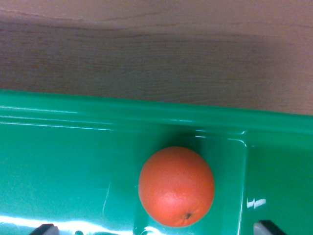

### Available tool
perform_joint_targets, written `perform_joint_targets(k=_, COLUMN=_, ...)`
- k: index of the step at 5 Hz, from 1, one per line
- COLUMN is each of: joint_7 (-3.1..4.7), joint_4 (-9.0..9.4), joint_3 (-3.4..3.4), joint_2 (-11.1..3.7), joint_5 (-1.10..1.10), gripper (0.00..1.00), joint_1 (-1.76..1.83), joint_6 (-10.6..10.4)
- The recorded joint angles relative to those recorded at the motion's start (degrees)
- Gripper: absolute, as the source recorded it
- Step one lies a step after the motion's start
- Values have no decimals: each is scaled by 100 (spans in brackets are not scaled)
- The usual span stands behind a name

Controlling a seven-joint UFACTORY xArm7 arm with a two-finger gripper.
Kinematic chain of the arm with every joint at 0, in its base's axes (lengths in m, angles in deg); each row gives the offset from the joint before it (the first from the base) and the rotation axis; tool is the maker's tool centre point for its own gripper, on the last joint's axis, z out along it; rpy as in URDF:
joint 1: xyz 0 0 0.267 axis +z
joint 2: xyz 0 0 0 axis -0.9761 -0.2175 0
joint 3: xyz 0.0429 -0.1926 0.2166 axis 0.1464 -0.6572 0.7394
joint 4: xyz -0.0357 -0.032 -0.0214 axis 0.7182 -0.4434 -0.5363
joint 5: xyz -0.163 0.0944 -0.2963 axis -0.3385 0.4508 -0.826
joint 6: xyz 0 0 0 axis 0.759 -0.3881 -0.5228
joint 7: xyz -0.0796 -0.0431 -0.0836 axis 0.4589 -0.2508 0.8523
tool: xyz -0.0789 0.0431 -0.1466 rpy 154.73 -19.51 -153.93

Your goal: Pick fruit

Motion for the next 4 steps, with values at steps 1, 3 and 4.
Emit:
perform_joint_targets(k=1, joint_7=114, joint_4=140, joint_3=-12, joint_2=-98, joint_5=17, gripper=0, joint_1=-33, joint_6=-258)
perform_joint_targets(k=3, joint_7=235, joint_4=288, joint_3=-24, joint_2=-202, joint_5=35, gripper=0, joint_1=-68, joint_6=-532)
perform_joint_targets(k=4, joint_7=235, joint_4=288, joint_3=-24, joint_2=-202, joint_5=35, gripper=0, joint_1=-68, joint_6=-532)
